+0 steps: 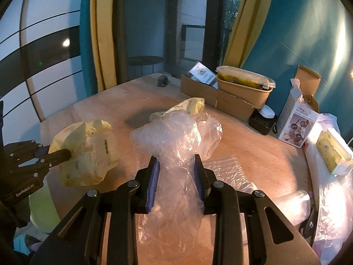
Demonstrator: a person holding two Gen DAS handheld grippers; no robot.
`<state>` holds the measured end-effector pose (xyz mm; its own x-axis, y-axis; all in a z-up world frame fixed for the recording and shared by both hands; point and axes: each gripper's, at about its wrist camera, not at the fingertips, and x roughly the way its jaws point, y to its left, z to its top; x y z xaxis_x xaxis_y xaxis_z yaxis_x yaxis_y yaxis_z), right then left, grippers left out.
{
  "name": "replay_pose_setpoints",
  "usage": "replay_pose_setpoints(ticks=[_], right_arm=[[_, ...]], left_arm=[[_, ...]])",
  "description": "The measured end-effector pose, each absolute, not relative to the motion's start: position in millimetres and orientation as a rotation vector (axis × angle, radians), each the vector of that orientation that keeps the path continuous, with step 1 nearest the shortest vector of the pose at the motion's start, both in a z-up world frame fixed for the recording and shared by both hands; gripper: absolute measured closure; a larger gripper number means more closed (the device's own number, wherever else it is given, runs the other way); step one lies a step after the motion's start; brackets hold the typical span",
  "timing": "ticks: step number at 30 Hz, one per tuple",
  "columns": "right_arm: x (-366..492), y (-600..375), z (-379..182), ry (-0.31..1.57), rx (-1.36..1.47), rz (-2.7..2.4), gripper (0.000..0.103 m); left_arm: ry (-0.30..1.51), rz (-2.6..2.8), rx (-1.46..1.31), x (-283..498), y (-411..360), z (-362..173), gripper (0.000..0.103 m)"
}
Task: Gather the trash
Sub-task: 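Carry both items to the white bucket and open both tools to drop them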
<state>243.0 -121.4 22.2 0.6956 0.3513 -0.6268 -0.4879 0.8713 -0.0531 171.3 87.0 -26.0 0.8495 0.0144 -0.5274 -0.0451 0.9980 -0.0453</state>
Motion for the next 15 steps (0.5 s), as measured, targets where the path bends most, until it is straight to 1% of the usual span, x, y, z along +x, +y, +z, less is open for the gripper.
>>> replay_pose_setpoints(ticks=[15], right_arm=[[196.5, -89.6, 29.4, 0.616, -0.274, 0.532, 0.074]], left_arm=[[0.518, 0.078, -0.079, 113.5, 103.0, -26.0, 0.085]])
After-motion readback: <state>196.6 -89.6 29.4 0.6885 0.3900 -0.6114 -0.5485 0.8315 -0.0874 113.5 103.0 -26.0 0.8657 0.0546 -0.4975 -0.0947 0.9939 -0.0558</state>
